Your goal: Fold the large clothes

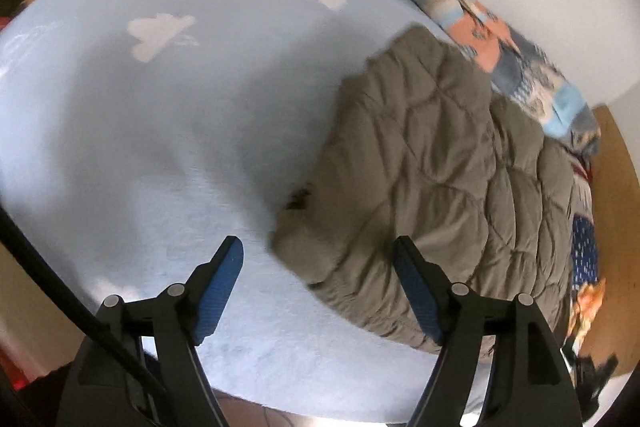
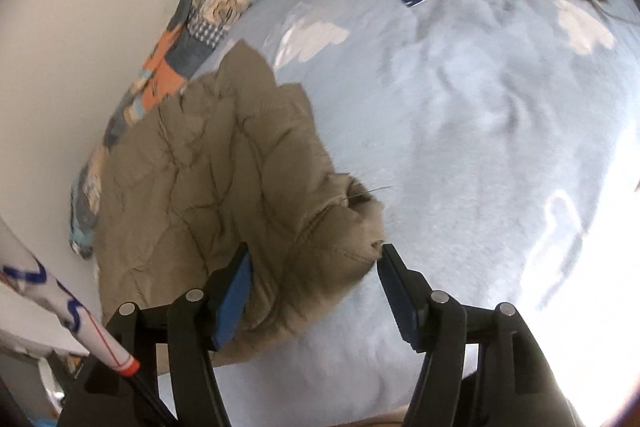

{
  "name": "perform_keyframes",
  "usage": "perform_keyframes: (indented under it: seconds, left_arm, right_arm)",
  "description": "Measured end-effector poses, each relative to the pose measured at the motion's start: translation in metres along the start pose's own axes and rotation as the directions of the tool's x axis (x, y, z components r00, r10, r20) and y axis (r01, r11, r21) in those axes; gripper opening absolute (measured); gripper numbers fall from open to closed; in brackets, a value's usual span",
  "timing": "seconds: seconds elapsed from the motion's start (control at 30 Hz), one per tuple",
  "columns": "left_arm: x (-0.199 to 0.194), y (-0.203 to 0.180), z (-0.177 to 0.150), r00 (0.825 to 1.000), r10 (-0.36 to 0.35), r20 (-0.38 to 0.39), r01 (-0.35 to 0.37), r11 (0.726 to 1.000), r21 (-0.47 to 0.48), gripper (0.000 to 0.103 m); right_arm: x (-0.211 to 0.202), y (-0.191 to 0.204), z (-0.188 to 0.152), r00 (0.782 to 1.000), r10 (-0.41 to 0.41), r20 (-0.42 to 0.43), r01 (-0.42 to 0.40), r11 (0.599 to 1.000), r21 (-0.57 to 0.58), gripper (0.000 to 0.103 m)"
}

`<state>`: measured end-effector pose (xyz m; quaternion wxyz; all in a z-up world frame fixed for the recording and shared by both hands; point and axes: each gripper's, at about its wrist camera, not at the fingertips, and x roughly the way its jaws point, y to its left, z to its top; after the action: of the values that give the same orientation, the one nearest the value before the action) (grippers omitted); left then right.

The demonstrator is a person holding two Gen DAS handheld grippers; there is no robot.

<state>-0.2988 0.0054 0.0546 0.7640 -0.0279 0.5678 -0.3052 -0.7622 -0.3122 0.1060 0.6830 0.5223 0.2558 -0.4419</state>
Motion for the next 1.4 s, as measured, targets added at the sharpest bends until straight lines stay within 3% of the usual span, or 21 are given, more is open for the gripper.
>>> perform_keyframes:
  seconds: [0.13, 0.2, 0.3, 0.4, 0.5, 0.57, 0.7, 0.77, 0.83, 1.0, 1.07, 1.13, 1.2, 1.27, 1.33, 1.4]
  left_arm:
    - [-0.037, 0.01, 0.0, 0.99, 0.069, 0.126, -0.065, 0.997, -0.03, 0.076]
    - [-0.055, -0.002, -0.001, 0.982, 0.066, 0.179, -0.068, 0.998, 0.005, 0.076]
    - [-0.072, -0.035, -0.006, 0.957, 0.054, 0.285, -0.101, 0.983, 0.154, 0.076]
    - [-0.071, -0.081, -0.02, 0.932, 0.018, 0.362, -0.156, 0.922, 0.354, 0.076]
    - [-0.05, -0.117, -0.024, 0.933, -0.043, 0.356, -0.142, 0.867, 0.478, 0.076]
    - [-0.029, -0.138, -0.022, 0.95, -0.084, 0.3, -0.094, 0.84, 0.534, 0.076]
    - [0.011, -0.152, -0.021, 0.963, -0.078, 0.259, -0.085, 0.822, 0.563, 0.076]
    - [0.035, -0.147, -0.019, 0.98, -0.017, 0.199, -0.098, 0.826, 0.555, 0.076]
    - [0.058, -0.14, -0.015, 0.995, 0.008, 0.101, -0.06, 0.852, 0.521, 0.078]
    - [0.056, -0.144, -0.016, 0.993, 0.022, 0.116, -0.082, 0.837, 0.542, 0.08]
    - [0.044, -0.148, -0.013, 0.992, -0.025, 0.122, -0.046, 0.84, 0.541, 0.08]
    - [0.026, -0.157, -0.009, 0.979, -0.062, 0.192, -0.057, 0.828, 0.558, 0.08]
    - [0.016, -0.171, -0.002, 0.964, -0.088, 0.252, -0.073, 0.822, 0.564, 0.08]
    - [0.021, -0.185, 0.013, 0.964, -0.095, 0.248, -0.063, 0.825, 0.562, 0.08]
    - [0.035, -0.193, 0.028, 0.968, -0.098, 0.232, -0.049, 0.83, 0.556, 0.08]
    - [0.054, -0.2, 0.038, 0.97, -0.057, 0.236, -0.085, 0.831, 0.55, 0.08]
  right_arm:
    - [-0.034, -0.003, -0.008, 0.984, -0.097, 0.151, 0.101, 0.995, -0.018, 0.068]
    - [-0.05, 0.009, -0.008, 0.968, -0.085, 0.235, 0.1, 0.994, -0.05, 0.068]
    - [-0.059, 0.048, -0.018, 0.954, 0.006, 0.299, 0.054, 0.98, -0.192, 0.068]
    - [-0.042, 0.097, -0.035, 0.961, 0.086, 0.262, 0.016, 0.93, -0.367, 0.068]
    - [-0.021, 0.138, -0.052, 0.967, 0.137, 0.214, -0.012, 0.867, -0.499, 0.068]
    - [-0.008, 0.162, -0.063, 0.967, 0.143, 0.211, 0.003, 0.82, -0.572, 0.067]
    - [0.028, 0.199, -0.082, 0.972, 0.134, 0.192, 0.026, 0.753, -0.657, 0.06]
    - [0.047, 0.207, -0.083, 0.981, 0.115, 0.155, 0.015, 0.755, -0.656, 0.059]
    - [0.071, 0.213, -0.082, 0.992, 0.046, 0.117, 0.042, 0.757, -0.652, 0.059]
    - [0.111, 0.207, -0.077, 0.998, -0.065, 0.008, 0.056, 0.8, -0.597, 0.06]
    - [0.111, 0.208, -0.076, 0.997, -0.076, 0.0, 0.061, 0.806, -0.589, 0.06]
    - [0.103, 0.209, -0.071, 0.998, -0.055, 0.005, 0.048, 0.821, -0.569, 0.058]
    - [0.077, 0.216, -0.066, 0.996, 0.035, 0.086, 0.02, 0.826, -0.563, 0.055]
    - [0.056, 0.224, -0.055, 0.978, 0.11, 0.177, 0.011, 0.821, -0.571, 0.055]
    - [0.057, 0.233, -0.043, 0.974, 0.121, 0.191, 0.009, 0.824, -0.567, 0.055]
    - [0.073, 0.246, -0.024, 0.978, 0.107, 0.179, 0.012, 0.829, -0.559, 0.055]
